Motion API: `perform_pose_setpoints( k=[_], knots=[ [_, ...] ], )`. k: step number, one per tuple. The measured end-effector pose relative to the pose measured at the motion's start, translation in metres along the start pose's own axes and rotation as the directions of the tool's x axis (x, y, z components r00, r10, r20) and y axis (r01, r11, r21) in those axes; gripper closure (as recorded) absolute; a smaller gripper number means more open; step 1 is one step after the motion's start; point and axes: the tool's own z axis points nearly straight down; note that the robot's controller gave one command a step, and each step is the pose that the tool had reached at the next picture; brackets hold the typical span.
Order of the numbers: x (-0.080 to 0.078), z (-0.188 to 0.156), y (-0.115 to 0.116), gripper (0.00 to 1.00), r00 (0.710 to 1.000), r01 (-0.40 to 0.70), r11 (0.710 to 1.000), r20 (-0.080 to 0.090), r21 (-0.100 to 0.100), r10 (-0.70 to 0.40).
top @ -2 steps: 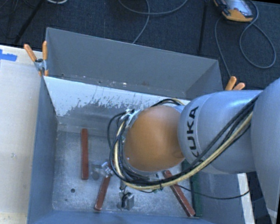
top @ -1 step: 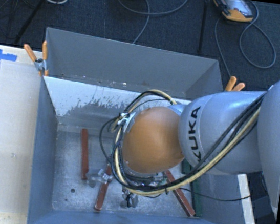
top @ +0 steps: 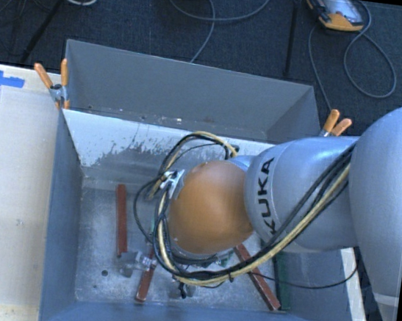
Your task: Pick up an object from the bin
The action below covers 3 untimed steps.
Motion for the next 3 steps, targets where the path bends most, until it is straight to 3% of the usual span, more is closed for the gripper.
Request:
perform_pose_setpoints(
  k=[1,2,3],
  knots=[
    [0.000,0.001,0.000,0.00,1.000,-0.006,1.000,0.002,0.001,0.006],
    [0.000,0.000,0.000,1.00,1.000,-0.007,1.000,0.003,0.002,0.007],
    [-0.001,-0.046,0.000,1.00,1.000,-0.012,1.000,0.004,0.006,0.012]
  ],
)
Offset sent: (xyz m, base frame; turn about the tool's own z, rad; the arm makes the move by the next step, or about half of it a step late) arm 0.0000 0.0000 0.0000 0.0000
